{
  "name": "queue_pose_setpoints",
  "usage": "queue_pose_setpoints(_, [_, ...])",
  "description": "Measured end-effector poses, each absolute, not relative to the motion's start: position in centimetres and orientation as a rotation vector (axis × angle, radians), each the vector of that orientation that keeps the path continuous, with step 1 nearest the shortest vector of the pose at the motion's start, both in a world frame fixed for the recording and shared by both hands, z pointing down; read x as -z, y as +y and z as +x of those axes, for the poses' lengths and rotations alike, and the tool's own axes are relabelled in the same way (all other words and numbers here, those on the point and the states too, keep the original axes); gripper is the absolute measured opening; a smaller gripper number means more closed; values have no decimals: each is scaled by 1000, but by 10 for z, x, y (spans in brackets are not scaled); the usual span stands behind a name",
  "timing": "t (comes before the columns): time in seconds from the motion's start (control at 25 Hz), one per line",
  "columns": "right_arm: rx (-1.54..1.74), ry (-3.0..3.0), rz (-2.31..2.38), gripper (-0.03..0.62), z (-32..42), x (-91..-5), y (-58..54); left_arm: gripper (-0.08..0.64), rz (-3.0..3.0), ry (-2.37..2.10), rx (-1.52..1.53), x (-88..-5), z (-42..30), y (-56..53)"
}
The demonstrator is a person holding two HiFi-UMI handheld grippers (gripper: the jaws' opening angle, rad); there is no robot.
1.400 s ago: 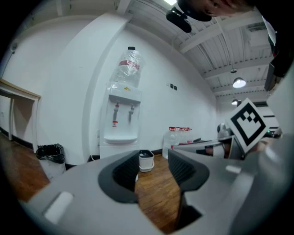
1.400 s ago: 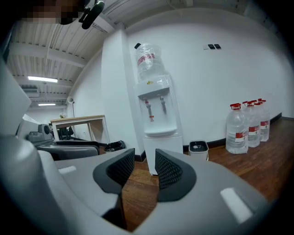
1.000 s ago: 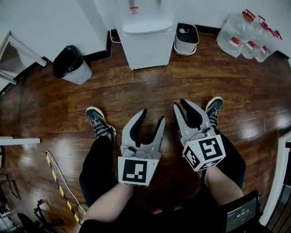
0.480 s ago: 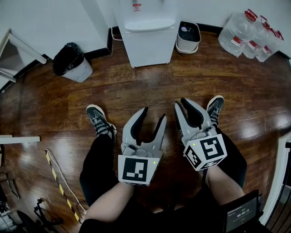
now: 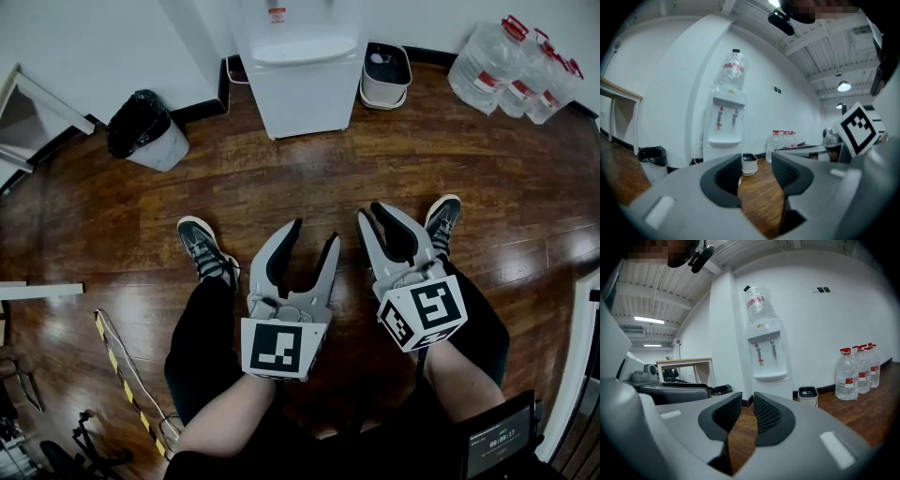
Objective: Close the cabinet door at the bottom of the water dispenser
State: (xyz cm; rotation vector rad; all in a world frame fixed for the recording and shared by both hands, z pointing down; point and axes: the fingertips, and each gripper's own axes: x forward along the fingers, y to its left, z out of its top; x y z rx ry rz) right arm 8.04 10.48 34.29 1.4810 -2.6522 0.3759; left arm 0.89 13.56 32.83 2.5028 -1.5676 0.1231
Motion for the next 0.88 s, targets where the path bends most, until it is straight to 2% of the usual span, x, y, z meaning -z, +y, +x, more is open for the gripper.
queue_pose_setpoints(0.88, [-378,-2648,1469,81,79,-347,107,215,2492,-1565,-153,-333,7,134])
